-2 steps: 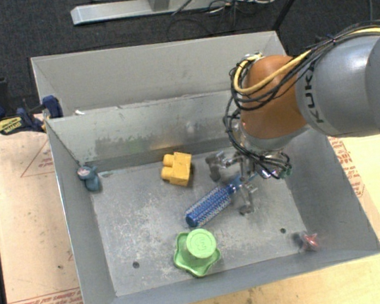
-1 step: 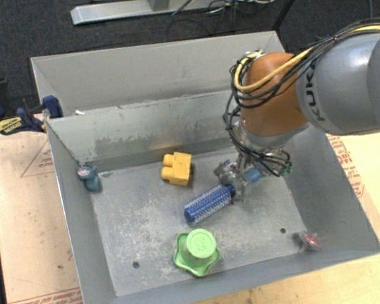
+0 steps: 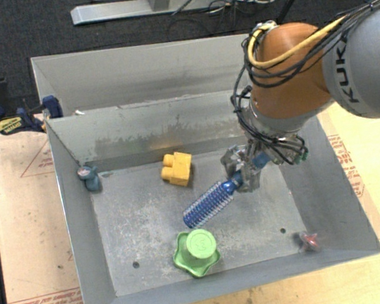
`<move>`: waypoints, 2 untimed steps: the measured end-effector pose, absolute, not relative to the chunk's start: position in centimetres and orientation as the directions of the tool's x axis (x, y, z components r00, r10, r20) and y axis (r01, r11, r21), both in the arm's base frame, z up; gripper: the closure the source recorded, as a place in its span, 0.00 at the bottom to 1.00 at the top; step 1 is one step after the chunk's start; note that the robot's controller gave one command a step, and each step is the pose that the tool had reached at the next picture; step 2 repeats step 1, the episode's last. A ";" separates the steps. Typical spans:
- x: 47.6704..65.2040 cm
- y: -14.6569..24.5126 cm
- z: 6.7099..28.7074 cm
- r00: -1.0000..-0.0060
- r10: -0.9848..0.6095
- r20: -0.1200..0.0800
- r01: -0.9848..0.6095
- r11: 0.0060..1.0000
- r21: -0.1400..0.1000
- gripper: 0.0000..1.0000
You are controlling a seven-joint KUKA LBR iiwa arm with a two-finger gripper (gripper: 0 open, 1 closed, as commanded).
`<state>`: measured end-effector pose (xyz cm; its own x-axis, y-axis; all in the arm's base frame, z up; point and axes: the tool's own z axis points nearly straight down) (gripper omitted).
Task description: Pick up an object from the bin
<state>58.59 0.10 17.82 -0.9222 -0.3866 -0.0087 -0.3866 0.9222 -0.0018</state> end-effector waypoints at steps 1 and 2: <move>58.8 0.3 23.3 -0.916 -0.401 -0.008 -0.401 0.916 -0.003 1.00; 58.8 0.3 23.3 -0.916 -0.401 -0.008 -0.401 0.916 -0.003 1.00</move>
Offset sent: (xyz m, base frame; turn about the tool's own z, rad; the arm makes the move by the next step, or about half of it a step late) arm 0.0006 0.0008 0.0523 -0.0173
